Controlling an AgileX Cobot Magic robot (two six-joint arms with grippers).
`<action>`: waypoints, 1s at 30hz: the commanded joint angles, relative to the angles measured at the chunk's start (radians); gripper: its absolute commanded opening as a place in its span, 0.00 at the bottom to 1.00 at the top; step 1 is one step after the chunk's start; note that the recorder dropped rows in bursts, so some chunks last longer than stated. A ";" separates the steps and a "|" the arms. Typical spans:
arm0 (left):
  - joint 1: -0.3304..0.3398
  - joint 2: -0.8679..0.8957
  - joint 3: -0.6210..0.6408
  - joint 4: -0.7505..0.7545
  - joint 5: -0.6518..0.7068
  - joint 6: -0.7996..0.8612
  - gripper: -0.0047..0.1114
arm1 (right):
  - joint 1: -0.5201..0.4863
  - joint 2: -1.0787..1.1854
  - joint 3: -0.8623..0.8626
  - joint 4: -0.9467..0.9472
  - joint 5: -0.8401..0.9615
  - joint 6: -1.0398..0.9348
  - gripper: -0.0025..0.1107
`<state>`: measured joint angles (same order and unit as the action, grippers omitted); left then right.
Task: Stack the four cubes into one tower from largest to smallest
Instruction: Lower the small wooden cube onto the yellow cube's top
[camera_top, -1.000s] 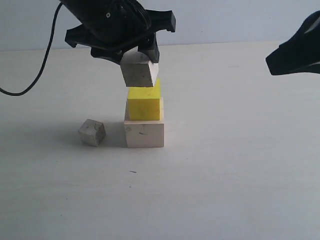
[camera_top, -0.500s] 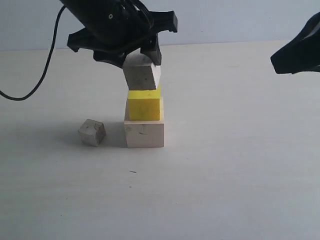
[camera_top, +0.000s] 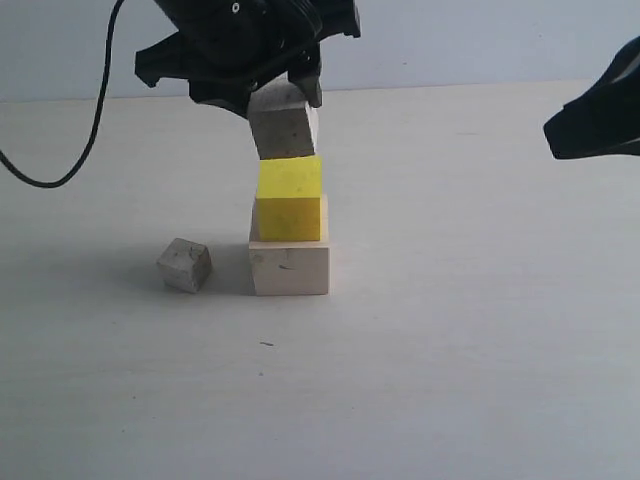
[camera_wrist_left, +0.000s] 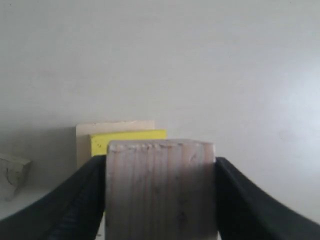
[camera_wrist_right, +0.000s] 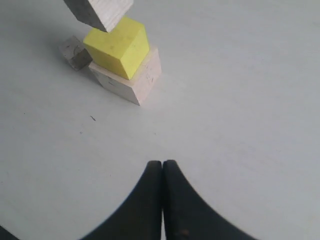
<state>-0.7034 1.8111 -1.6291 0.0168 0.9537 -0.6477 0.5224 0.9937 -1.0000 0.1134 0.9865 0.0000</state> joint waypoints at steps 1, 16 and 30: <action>-0.007 0.036 -0.024 0.041 0.057 -0.033 0.04 | 0.000 -0.034 0.028 0.002 -0.017 0.000 0.02; -0.041 0.049 -0.024 0.109 0.032 -0.095 0.04 | 0.000 -0.039 0.028 0.002 -0.037 0.000 0.02; -0.054 0.072 -0.024 0.112 0.035 -0.095 0.04 | 0.000 -0.039 0.028 0.002 -0.039 0.000 0.02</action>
<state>-0.7492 1.8866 -1.6463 0.1228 0.9915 -0.7363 0.5224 0.9630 -0.9757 0.1153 0.9599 0.0000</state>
